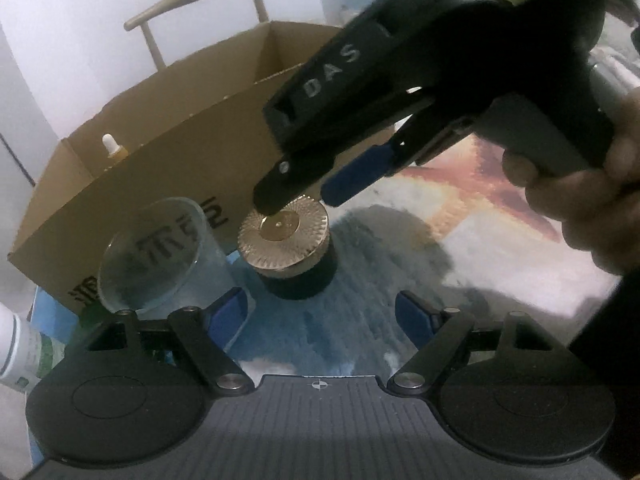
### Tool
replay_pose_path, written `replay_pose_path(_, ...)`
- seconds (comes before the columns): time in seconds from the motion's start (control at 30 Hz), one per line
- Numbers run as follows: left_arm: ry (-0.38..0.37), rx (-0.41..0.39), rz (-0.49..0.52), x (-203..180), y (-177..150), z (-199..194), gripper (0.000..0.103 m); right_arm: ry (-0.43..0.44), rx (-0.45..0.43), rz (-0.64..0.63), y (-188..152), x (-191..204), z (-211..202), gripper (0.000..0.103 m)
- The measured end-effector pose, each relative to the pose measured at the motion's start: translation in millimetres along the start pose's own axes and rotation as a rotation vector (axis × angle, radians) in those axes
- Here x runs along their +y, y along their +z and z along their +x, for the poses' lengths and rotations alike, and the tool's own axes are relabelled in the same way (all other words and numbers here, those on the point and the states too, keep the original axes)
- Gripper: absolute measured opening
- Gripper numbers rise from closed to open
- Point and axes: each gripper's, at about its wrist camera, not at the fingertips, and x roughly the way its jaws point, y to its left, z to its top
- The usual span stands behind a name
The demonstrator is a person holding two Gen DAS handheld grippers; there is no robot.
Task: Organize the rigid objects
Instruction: 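Grasp the gold-lidded round jar on the table with the right gripper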
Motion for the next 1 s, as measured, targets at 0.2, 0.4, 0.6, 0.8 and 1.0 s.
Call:
replay_pose_path(0.2, 0.025, 0.001, -0.054, -0.9, 4.5, 9.5, 0.084, 0.033, 0.046, -0.008, 7.8, -3.6, 17.5, 0.052)
replay_pose_path(0.4, 0.016, -0.003, -0.044, -3.1, 3.1, 7.6, 0.085, 0.06, 0.083, -0.012, 12.9, -5.9, 25.7, 0.053)
replay_pose_path(0.6, -0.028, -0.008, -0.042, -2.9, 2.0, 2.9, 0.085, 0.041, 0.094, -0.03, 10.5, -7.1, 21.3, 0.053)
replay_pose_path(0.8, -0.088, -0.014, 0.012, -17.2, 2.1, -1.7, 0.085, 0.009, 0.068, 0.0, 2.6, -18.9, 4.2, 0.053)
replay_pose_path(1.0, -0.152, -0.031, 0.047, -34.2, 2.5, -9.4, 0.085, -0.031, 0.042, 0.037, -8.7, -33.0, -20.9, 0.053)
